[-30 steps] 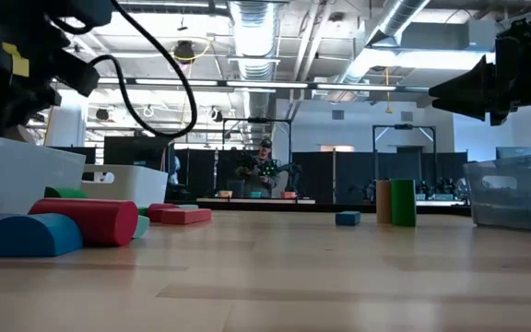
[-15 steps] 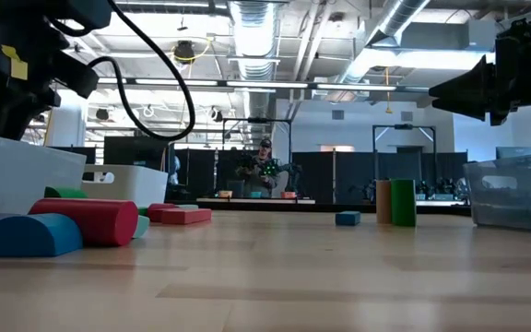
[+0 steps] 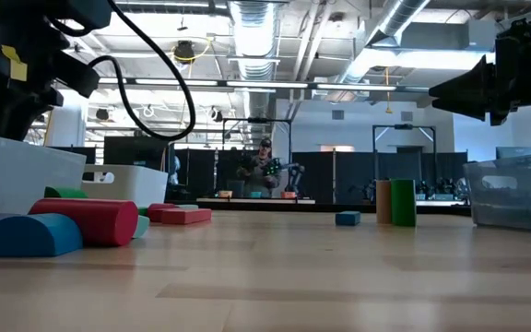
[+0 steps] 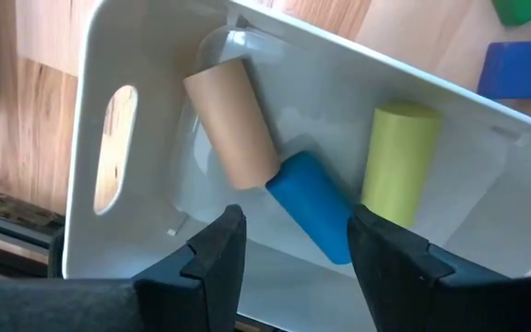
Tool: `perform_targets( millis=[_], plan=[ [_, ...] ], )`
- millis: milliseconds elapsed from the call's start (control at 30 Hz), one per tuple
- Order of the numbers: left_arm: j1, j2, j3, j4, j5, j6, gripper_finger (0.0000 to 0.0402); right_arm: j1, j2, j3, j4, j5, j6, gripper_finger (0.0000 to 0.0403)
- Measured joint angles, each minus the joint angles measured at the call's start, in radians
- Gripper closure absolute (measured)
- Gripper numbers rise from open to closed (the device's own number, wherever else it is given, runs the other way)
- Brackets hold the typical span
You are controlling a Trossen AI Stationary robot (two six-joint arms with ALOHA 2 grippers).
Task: Sort blocks by size
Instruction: Put the dark green cylindrical block into the gray bin
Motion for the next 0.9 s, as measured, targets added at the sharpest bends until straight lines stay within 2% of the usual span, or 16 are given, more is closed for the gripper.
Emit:
perform_targets(
  millis=[300, 633, 833, 900],
  plan=[
    [0.0, 0.0, 0.1, -0.033, -0.08, 0.038, 0.022, 0.0, 0.0, 0.0, 0.0, 0.0, 0.0, 0.0164],
    [0.0, 0.0, 0.259, -0.021, -0.251, 0.156, 0.022, 0.0, 0.0, 0.0, 0.005, 0.0, 0.0, 0.0164],
    [0.0, 0.0, 0.288, -0.006, -0.293, 0.19, 0.022, -0.001, 0.0, -0.002, 0.067, 0.001, 0.008, 0.0164],
    [0.0, 0.0, 0.288, 0.013, -0.3, 0.209, 0.022, -0.006, 0.0, -0.002, 0.07, 0.001, 0.059, 0.0164]
  ],
)
